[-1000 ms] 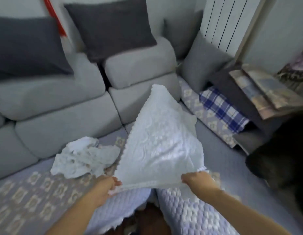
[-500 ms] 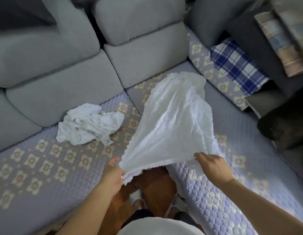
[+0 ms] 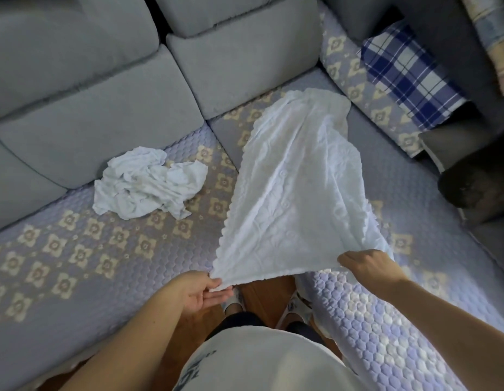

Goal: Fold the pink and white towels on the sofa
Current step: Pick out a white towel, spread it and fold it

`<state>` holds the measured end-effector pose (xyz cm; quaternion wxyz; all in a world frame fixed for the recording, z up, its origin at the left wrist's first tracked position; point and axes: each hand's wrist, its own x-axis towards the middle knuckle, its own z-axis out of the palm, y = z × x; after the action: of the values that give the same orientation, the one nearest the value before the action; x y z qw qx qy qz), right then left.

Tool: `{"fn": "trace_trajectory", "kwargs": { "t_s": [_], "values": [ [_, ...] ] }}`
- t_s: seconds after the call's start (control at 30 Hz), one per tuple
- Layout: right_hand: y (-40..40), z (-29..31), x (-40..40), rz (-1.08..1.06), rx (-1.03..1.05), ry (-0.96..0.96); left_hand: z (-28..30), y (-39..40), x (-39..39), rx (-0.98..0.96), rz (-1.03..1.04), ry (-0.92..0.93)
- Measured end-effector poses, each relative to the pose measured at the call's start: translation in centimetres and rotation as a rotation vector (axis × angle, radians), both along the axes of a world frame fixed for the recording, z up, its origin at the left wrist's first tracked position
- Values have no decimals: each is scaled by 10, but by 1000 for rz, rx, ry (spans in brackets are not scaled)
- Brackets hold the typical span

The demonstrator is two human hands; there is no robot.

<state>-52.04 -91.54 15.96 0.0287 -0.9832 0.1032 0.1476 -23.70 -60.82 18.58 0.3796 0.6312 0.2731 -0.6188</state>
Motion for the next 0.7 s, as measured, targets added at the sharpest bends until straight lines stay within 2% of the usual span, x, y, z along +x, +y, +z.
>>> {"fn": "trace_trajectory", "kwargs": {
  "t_s": [0.07, 0.2, 0.33, 0.43, 0.5, 0.57, 0.6, 0.7],
  "values": [
    [3, -6, -5, 27, 27, 16, 0, 1, -3, -11, 17, -51],
    [11, -6, -3, 31, 55, 0, 0, -5, -6, -36, 121, -280],
    [-18, 16, -3, -242, -5, -201, 4, 3, 42, 149, 287, -504],
    [-57, 36, -24, -550, -120, -248, 7, 26, 96, 482, 122, -731],
    [-67, 49, -37, -768, -153, -187, 18, 22, 111, 536, 38, -909],
    [-64, 58, -39, -918, -104, -196, 30, 8, 108, 429, -127, -1217],
    [-59, 62, -34, -947, -73, -248, 36, -3, 102, 295, -262, -1350],
    [-33, 80, 2, -769, 0, -489, 47, -51, 59, -119, -885, -1568]
  ]
}}
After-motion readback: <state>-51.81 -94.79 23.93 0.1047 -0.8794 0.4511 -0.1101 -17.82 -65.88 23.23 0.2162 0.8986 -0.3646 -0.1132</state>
